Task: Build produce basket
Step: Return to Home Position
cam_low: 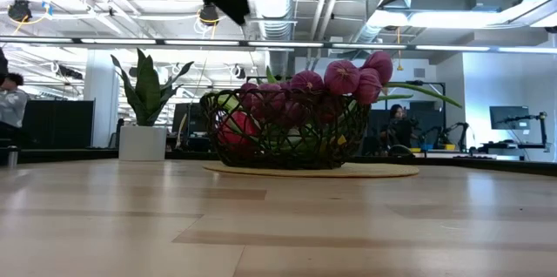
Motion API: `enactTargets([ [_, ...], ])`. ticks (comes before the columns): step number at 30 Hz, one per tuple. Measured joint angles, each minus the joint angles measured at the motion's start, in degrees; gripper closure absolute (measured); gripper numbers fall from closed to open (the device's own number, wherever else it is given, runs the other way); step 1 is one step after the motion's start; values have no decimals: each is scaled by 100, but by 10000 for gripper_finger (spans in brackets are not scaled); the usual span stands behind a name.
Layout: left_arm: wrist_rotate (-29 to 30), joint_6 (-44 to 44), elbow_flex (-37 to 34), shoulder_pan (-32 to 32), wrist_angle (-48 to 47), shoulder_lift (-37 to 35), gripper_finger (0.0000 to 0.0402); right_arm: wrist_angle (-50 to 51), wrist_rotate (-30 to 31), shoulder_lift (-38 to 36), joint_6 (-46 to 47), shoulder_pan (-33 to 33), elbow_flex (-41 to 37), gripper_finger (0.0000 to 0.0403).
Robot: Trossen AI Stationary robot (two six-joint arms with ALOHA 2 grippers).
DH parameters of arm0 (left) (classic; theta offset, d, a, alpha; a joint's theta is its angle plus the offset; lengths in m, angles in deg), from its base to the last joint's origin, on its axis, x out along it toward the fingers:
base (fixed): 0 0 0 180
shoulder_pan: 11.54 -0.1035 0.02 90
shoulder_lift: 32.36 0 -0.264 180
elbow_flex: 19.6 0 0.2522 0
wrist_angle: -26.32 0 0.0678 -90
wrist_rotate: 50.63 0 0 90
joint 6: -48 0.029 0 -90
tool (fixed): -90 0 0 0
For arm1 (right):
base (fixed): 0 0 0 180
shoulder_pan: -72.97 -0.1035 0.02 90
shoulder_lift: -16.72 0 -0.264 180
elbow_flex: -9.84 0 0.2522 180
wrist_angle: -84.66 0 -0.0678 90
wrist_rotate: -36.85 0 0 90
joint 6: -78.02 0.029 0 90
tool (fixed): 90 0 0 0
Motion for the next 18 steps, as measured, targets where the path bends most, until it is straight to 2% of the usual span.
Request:
enactTargets([
  [3, 89, -128, -21, 604, -374, -417, 209, 12, 20, -19, -347, 38, 2, 138],
  [5, 361, -303, -46, 1083, -577, -689, 209, 103, 150, -30, -604, -6, 1, 143],
  [9, 1247, -1057, -50, 2152, -1144, -1199, 209, 457, 1256, -269, -702, -344, -3, 168],
  [13, 2182, -2448, -50, 3374, -1952, -1611, 210, 952, 2598, -681, -34, -992, -130, 203],
  [18, 3272, -4236, -55, 5022, -2741, -1854, 210, 1321, 3597, -1059, 735, -1931, -510, 253],
])
